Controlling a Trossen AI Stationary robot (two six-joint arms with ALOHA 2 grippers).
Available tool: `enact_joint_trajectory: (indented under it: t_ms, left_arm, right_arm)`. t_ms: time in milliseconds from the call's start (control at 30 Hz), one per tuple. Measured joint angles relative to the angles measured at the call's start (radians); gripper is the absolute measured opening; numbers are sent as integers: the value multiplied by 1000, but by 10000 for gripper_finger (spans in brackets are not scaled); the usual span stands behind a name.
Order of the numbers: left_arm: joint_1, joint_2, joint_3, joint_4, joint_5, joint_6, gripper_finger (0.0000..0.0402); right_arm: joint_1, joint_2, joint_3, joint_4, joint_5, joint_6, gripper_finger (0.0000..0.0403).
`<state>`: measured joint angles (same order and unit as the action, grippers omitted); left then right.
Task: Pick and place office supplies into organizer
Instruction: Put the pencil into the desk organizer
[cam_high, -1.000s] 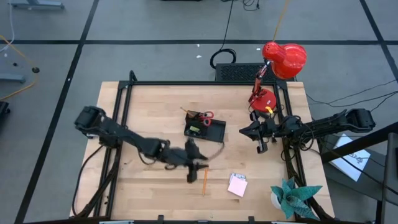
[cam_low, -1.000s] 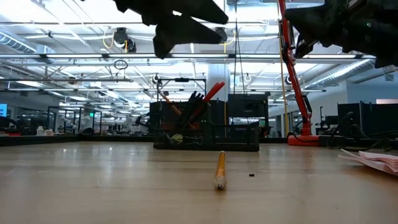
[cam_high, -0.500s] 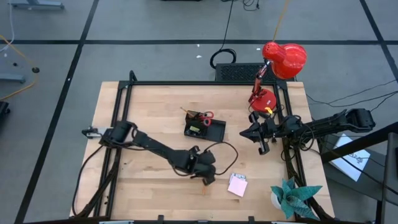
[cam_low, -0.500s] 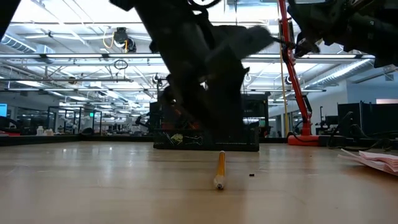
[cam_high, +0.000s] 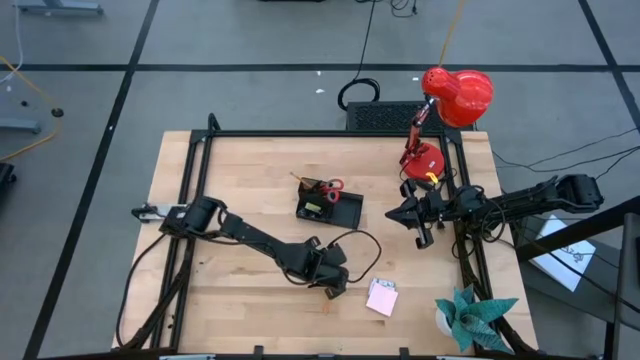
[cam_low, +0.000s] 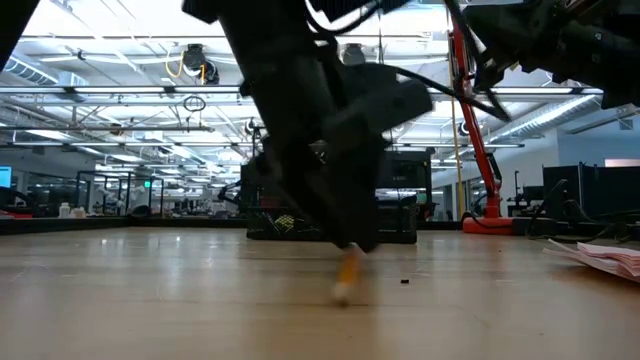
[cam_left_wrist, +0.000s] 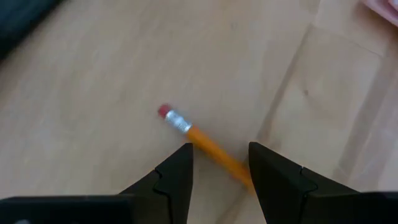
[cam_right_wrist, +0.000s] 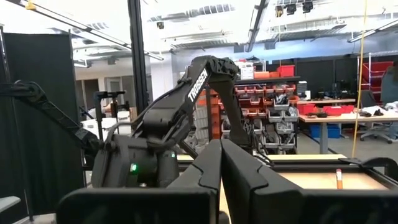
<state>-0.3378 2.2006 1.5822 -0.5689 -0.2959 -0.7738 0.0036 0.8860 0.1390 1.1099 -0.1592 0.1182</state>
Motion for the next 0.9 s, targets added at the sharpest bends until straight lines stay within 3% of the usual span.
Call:
enact_joint_trajectory:
  t_ms: [300,667,900]
  left_arm:
    - [-23,40,7,-78,4,48,158]
    - [-56,36,7,-260,-6,393,158]
    - [-58,33,7,-359,-21,537,158]
  right_arm:
    - [0,0,0,-1,0,4,4]
    - [1,-1,0,-3,0,2,4]
    - [1,0,0,-4,0,1,4]
